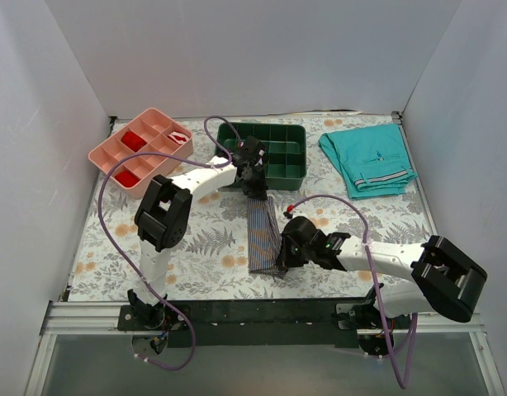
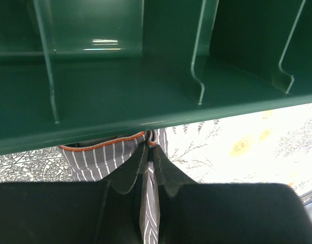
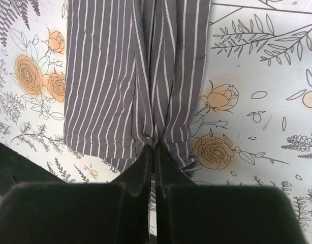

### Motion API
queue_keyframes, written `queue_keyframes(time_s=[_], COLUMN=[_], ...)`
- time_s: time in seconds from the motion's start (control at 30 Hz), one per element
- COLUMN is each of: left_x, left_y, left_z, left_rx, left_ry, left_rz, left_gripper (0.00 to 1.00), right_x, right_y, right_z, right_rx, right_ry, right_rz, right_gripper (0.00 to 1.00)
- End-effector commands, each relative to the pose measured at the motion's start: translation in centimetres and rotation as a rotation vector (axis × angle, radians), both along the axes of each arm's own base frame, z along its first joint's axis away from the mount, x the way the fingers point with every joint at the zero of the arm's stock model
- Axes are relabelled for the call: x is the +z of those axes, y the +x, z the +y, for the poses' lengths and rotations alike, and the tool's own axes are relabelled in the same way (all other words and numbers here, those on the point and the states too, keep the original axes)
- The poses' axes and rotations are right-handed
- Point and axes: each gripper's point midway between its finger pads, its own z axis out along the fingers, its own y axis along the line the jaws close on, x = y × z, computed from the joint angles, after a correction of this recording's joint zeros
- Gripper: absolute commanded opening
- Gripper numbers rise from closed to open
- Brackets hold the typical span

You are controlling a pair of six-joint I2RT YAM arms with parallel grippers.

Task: Roll the underwear
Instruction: Fold the underwear at the center of the board.

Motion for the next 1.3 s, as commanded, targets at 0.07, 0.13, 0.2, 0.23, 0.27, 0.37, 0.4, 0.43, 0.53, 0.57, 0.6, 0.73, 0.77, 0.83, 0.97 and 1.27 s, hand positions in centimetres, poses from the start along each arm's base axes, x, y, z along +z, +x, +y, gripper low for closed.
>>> queue_keyframes(time_s=[0.07, 0.13, 0.2, 0.23, 0.27, 0.37, 0.4, 0.43, 0.53, 0.57, 0.6, 0.73, 0.77, 0.83, 0.97, 1.27], left_x=[0.5, 0.4, 0.2, 0.1, 0.2, 0.4, 0.6, 1.0, 1.8, 1.9, 2.0, 2.9, 3.8, 5.0, 8.5, 12.5], left_y=[0.6, 0.5, 0.4, 0.3, 0.2, 0.2, 0.2, 0.2, 0.2, 0.2, 0.2, 0.3, 0.4, 0.8, 1.6, 2.2], left_z=[-1.4, -1.7, -2.1, -2.3, -2.4, -2.7, -2.8, -3.0, -3.3, -3.4, -3.3, -3.4, -3.6, -3.8, -4.3, -4.1], left_rx=[-0.031, -0.042, -0.053, -0.064, -0.068, -0.075, -0.075, -0.079, -0.091, -0.092, -0.094, -0.096, -0.098, -0.096, -0.095, -0.085], left_ry=[-0.036, -0.042, -0.046, -0.052, -0.053, -0.061, -0.066, -0.075, -0.096, -0.096, -0.096, -0.109, -0.123, -0.139, -0.183, -0.205], left_rz=[-0.019, -0.015, -0.009, -0.005, -0.003, -0.007, -0.008, -0.017, -0.027, -0.029, -0.034, -0.049, -0.067, -0.093, -0.166, -0.24], left_gripper=[0.09, 0.12, 0.13, 0.14, 0.16, 0.19, 0.2, 0.22, 0.29, 0.29, 0.31, 0.34, 0.34, 0.41, 0.51, 0.6], right_x=[-1.0, -1.0, -0.9, -1.0, -0.9, -0.9, -0.9, -0.9, -0.9, -0.9, -0.8, -0.1, 0.2, 1.4, 3.8, 6.0], right_y=[-0.4, -0.4, -0.3, -0.3, -0.3, -0.3, -0.3, -0.3, -0.2, -0.2, -0.1, 0.1, 0.3, 0.5, 1.4, 2.1], right_z=[-0.6, -0.7, -0.6, -0.8, -0.8, -0.9, -1.0, -1.0, -1.2, -1.3, -1.2, -1.3, -1.3, -1.3, -1.5, -2.6], right_rx=[-0.018, -0.017, -0.018, -0.02, -0.022, -0.031, -0.033, -0.037, -0.043, -0.047, -0.048, -0.059, -0.068, -0.078, -0.117, -0.16], right_ry=[-0.05, -0.054, -0.051, -0.055, -0.053, -0.05, -0.049, -0.047, -0.049, -0.05, -0.048, -0.028, -0.019, 0.027, 0.113, 0.121], right_rz=[0.047, 0.049, 0.045, 0.046, 0.044, 0.044, 0.042, 0.042, 0.042, 0.043, 0.04, 0.018, 0.007, -0.032, -0.122, -0.188], right_gripper=[0.01, 0.01, 0.01, 0.01, 0.01, 0.06, 0.07, 0.08, 0.13, 0.14, 0.15, 0.26, 0.31, 0.44, 0.57, 0.61])
